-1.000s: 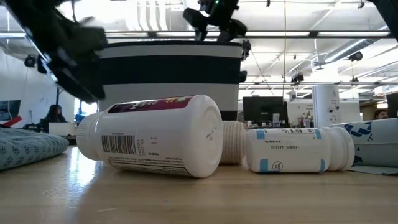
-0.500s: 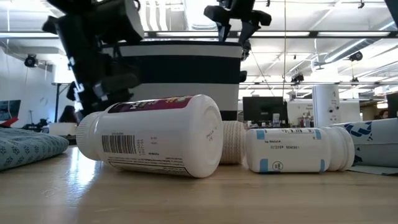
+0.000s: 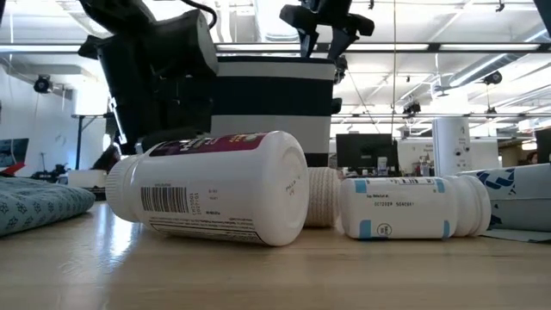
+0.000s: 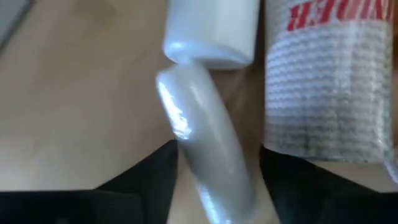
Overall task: Pick & place medical supplies in basket/bin
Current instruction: Put the white rolled gauze into the blue bin
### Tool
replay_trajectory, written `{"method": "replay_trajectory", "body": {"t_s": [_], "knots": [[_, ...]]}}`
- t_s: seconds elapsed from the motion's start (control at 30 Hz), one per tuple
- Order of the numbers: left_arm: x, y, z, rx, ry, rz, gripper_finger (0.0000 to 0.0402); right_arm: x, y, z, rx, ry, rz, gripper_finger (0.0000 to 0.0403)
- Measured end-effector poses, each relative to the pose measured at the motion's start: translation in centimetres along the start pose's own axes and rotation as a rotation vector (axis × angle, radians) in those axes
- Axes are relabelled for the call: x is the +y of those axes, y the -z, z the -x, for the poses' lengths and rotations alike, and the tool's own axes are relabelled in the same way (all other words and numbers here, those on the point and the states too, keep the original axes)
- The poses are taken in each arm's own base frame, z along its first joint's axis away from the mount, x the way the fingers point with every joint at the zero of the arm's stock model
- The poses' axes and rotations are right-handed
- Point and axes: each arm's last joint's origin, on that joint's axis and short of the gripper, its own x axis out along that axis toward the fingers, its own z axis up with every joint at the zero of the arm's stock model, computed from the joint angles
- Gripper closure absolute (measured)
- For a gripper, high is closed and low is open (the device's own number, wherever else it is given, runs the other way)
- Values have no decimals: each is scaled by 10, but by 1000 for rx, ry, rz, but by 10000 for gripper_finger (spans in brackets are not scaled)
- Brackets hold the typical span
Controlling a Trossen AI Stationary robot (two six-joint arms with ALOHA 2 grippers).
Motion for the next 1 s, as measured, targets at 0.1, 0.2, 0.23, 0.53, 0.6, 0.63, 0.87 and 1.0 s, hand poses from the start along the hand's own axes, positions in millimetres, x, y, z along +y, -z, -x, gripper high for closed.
{"method": "replay_trajectory", "body": {"t_s": [0.1,0.2,0.23,0.53,0.6,0.63,0.87,1.0], "knots": [[6,-2,5,7,-10,-57,254,3,3,2,25,-36,8,126],[15,3,16,53,-48,-85,310,6,6,4,35,-50,19,137],[19,4,21,67,-61,-91,328,7,7,5,37,-56,24,141],[61,13,113,-87,89,54,385,10,10,6,41,-66,42,172],[72,10,147,-225,219,101,378,10,10,6,50,-75,59,178],[80,10,168,-315,295,120,375,10,10,6,55,-80,67,180],[135,16,259,-938,471,165,369,10,11,6,63,-79,88,192],[151,9,269,-1116,256,191,356,9,11,7,60,-75,83,192]]}}
